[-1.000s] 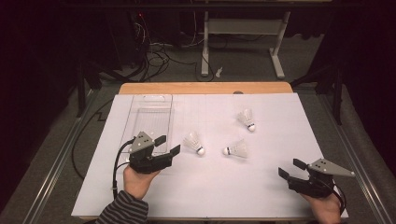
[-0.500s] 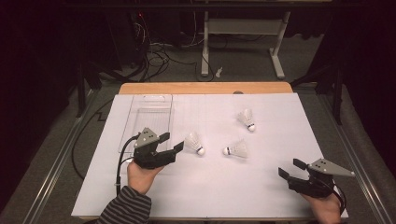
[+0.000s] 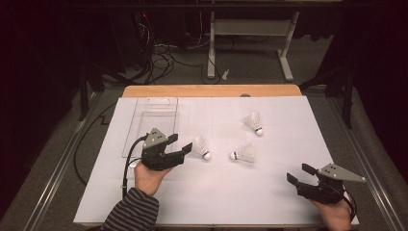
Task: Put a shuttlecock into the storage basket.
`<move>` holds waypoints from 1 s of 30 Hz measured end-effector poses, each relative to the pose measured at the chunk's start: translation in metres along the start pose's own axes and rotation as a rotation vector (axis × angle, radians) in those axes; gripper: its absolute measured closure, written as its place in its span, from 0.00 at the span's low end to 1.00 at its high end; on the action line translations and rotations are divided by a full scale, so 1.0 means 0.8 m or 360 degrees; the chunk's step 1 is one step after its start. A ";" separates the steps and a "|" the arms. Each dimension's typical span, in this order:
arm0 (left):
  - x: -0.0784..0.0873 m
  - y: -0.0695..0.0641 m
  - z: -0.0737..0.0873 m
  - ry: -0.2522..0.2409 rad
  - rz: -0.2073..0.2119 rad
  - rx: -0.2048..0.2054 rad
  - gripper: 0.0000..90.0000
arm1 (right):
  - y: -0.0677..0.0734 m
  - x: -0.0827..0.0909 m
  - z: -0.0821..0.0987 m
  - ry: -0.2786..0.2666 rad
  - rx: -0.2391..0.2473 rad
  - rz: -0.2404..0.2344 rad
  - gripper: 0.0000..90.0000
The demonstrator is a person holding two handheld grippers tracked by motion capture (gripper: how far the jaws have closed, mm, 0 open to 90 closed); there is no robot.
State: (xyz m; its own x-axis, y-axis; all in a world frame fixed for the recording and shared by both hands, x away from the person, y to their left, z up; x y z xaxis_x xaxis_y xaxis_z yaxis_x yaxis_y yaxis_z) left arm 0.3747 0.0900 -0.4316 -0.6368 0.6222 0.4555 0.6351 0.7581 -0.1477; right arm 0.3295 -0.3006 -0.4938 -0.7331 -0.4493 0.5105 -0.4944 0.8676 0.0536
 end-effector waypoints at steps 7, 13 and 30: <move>-0.005 -0.001 -0.003 0.0002 0.0000 -0.0007 0.41 | 0.000 0.000 0.000 0.0000 -0.0003 -0.0001 0.33; -0.008 -0.002 -0.009 -0.0006 -0.0003 -0.0020 0.41 | 0.000 0.000 0.000 0.0000 -0.0002 -0.0002 0.33; -0.023 -0.005 -0.015 0.0014 0.0015 -0.0031 0.41 | 0.000 0.000 0.000 0.0000 -0.0001 -0.0003 0.33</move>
State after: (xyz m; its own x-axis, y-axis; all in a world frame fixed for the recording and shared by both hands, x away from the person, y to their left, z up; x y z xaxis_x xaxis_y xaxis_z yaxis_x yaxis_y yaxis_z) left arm 0.3893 0.0730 -0.4288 -0.6268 0.6277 0.4615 0.6498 0.7481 -0.1350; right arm 0.3295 -0.3006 -0.4937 -0.7324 -0.4508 0.5102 -0.4952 0.8670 0.0552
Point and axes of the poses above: each handheld gripper's, and its own axes: x roughly backward along the jaws, z roughly out of its underside, y roughly to its left, the point moved 8 cm from there along -x, roughly forward along the jaws
